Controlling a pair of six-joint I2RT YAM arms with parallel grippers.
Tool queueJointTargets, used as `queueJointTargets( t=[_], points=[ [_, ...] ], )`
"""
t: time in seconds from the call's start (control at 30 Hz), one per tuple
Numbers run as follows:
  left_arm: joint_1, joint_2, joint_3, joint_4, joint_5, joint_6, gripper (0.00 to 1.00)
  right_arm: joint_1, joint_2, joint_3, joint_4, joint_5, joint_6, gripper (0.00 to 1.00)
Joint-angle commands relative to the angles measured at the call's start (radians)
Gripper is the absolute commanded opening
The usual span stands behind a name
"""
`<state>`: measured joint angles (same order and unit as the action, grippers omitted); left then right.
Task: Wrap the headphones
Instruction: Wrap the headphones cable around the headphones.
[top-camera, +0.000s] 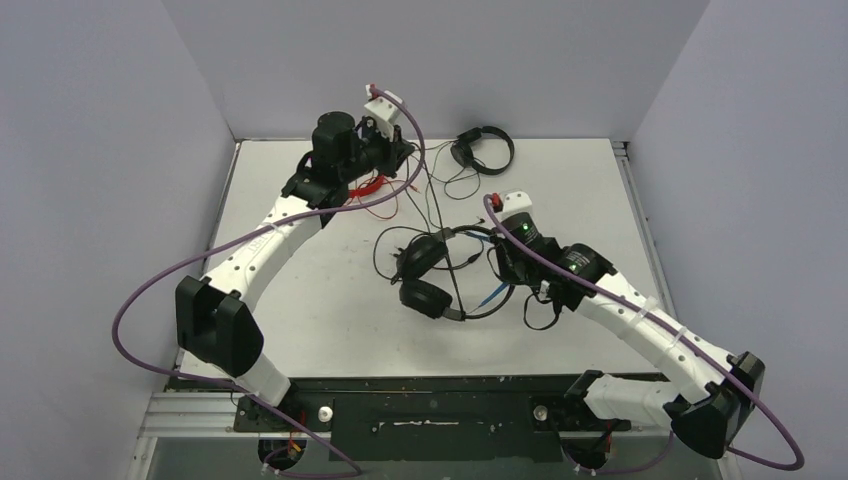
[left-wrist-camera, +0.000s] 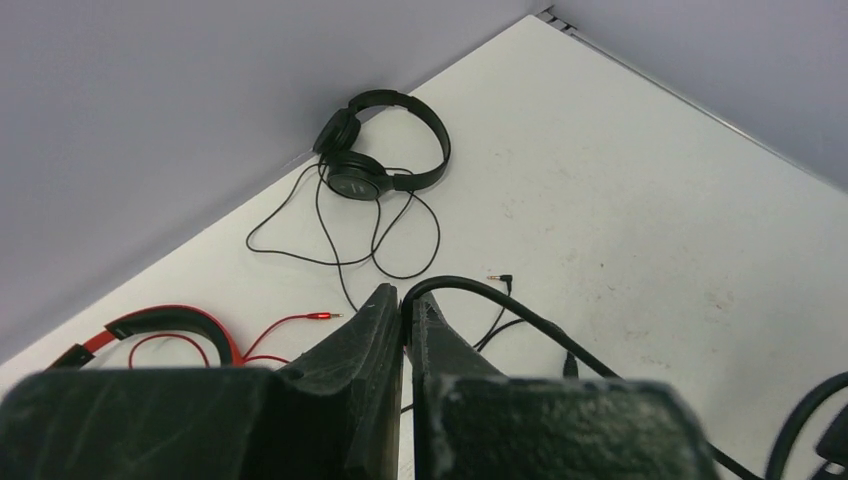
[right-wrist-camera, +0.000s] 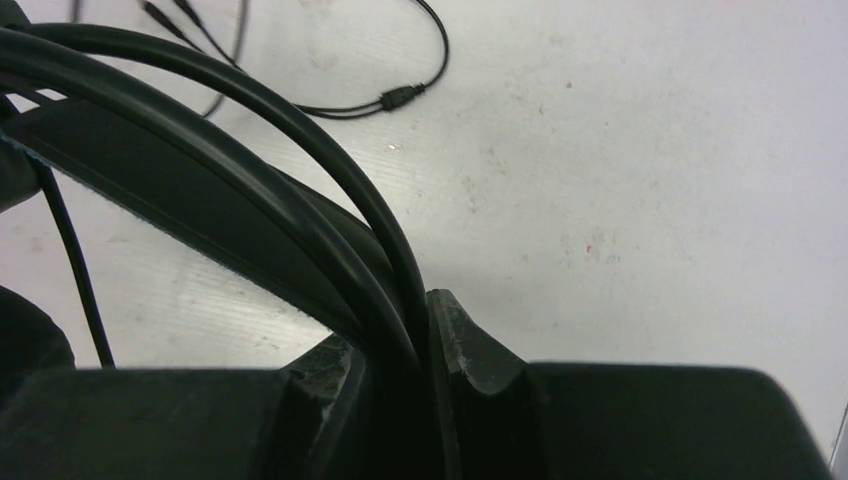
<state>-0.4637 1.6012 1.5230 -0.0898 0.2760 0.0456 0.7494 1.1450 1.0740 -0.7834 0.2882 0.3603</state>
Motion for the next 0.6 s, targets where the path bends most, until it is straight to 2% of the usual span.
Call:
queueJointTargets(
  t=[0.0,0.23,0.4,0.57],
  points=[
    [0.045,0.008,-0.064,0.239,0.095,-0.153,0.0,0.016,-0.069,0.156,0.007,-0.125,-0.036,0.0],
    [0.054,0.007,-0.203,0.431,0.217,-0.323,0.0,0.016,-0.053,0.303,-0.032,-0.232,-0.051,0.0],
    [0.06,-0.009,-0.341,0.665,0.289,-0.49,0.0,0.015,-0.018,0.438,-0.072,-0.189,-0.005,0.0],
    [0.061,-0.015,-0.468,0.931,0.32,-0.677,0.0,0.013,0.062,0.682,-0.15,-0.145,0.025,0.0]
  ],
)
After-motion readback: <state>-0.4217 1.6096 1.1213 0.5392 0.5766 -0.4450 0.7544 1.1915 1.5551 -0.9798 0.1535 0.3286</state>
